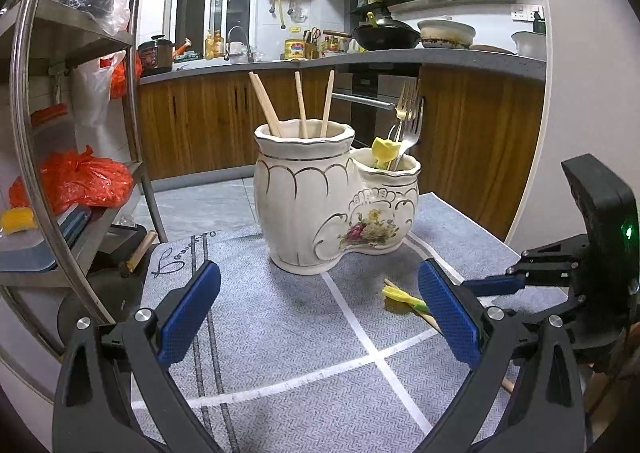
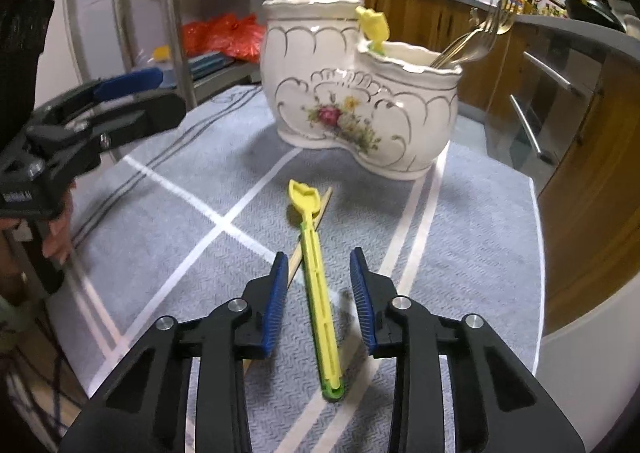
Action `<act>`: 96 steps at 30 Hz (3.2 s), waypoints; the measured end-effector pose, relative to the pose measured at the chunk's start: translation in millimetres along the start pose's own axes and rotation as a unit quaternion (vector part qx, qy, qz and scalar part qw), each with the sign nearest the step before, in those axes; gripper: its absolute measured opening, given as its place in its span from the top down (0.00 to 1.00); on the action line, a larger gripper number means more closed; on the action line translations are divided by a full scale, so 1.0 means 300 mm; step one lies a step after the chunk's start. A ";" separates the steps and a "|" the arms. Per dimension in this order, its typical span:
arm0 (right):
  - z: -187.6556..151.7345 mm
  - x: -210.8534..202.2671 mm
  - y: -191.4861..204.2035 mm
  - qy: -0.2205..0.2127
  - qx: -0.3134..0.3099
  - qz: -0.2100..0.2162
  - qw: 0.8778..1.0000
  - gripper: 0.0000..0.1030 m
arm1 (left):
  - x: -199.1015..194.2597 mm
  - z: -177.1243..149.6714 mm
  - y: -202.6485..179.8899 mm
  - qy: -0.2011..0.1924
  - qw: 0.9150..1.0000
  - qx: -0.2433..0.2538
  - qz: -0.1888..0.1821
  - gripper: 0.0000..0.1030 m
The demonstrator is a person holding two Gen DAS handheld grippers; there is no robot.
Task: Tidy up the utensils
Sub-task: 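Grasp the yellow-green tulip utensil with the right tool while the left tool approaches the last chopstick, then grasp the last chopstick with the left tool while the right tool lifts the yellow utensil, then carry the chopstick into the large pot while the right tool carries the yellow utensil to the small pot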
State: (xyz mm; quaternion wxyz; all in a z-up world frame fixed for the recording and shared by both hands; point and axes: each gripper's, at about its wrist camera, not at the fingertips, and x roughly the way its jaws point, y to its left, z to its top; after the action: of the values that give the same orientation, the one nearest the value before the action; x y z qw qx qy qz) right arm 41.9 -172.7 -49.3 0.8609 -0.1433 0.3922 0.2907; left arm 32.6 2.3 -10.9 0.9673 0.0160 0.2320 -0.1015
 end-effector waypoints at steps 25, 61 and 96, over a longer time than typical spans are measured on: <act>0.038 0.007 -0.093 -0.001 0.047 0.042 0.998 0.90 | 0.026 -0.013 -0.021 0.029 0.999 -0.012 -0.009 0.06; 0.014 -0.188 -0.185 -0.103 0.096 0.022 0.990 0.90 | 0.164 -0.101 -0.306 0.217 0.974 0.057 -0.029 0.95; 0.075 -0.231 -0.153 -0.224 0.115 -0.001 0.968 0.90 | -0.125 0.059 -0.067 -0.050 0.992 0.030 -0.109 1.00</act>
State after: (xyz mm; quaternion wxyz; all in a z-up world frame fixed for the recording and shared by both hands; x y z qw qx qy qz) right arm 47.1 -225.1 18.7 0.9377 0.0246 0.2203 0.2676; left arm 3.6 -11.8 22.1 0.9600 0.0144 0.1802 -0.2140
